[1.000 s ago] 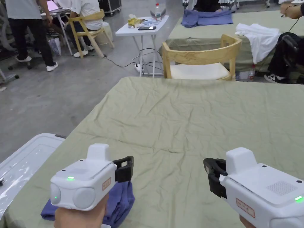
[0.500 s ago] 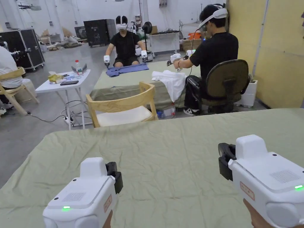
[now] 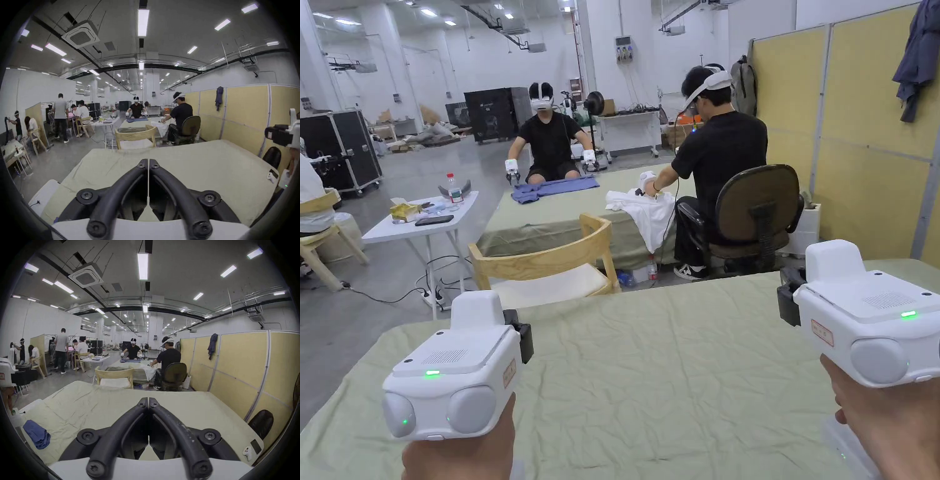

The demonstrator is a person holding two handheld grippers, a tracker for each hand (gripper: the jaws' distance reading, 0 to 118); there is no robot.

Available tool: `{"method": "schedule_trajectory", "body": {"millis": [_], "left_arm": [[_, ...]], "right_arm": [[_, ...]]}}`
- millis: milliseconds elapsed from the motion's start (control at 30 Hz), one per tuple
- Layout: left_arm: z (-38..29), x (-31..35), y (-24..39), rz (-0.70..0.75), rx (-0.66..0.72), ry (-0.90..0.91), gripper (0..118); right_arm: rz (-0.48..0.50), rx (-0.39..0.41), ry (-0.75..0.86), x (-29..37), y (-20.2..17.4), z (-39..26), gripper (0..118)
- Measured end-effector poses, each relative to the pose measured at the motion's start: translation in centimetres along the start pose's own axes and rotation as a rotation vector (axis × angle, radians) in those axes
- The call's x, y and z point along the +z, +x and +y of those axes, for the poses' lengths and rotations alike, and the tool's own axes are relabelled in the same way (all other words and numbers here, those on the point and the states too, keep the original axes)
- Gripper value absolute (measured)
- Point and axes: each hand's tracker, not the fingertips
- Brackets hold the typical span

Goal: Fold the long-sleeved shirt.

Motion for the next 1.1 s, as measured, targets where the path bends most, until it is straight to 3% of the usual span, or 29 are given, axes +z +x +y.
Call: {"method": "schedule_trajectory", "body": {"millis": [133, 167, 200, 233, 267, 333, 367, 500, 1100], "left_arm": [[-0.2, 0.1, -0.4, 0.016, 0.008, 0.004, 1], [-0.2, 0.1, -0.5, 0.022, 0.004, 0.012, 10], [-0.2, 0.2, -0.5, 0.04, 0.002, 0.025, 25], [-0.2, 0.2, -0.6, 0.045, 0.007, 0.031, 50], [-0.2, 0.2, -0.6, 0.05, 0.012, 0.032, 81], [0.0, 0.0, -0.6, 0.064, 0.028, 0.02, 114], [0.1, -0.2, -0.7, 0.071, 0.027, 0.014, 118], [0.0, -0.1, -0.7, 0.068, 0.029, 0.015, 118], [0.0, -0.7, -1.7, 0.055, 0.033, -0.01, 118]], "right_arm": [[0.006, -0.003, -0.006, -0.1, 0.0, 0.0, 2], [0.01, -0.002, -0.007, -0.2, 0.0, 0.0, 4], [0.019, -0.015, -0.009, -0.2, 0.1, 0.1, 11], [0.02, -0.017, -0.003, -0.2, 0.1, 0.2, 23], [0.023, -0.017, 0.014, -0.1, 0.1, 0.2, 51], [-0.005, 0.014, 0.012, -0.3, -0.3, 0.6, 95], [-0.006, 0.026, -0.004, -0.6, -0.4, 0.7, 115], [0.03, 0.014, 0.02, -0.5, -0.4, 0.7, 118], [0.013, -0.042, 0.018, -0.7, 0.9, 0.4, 118]]}}
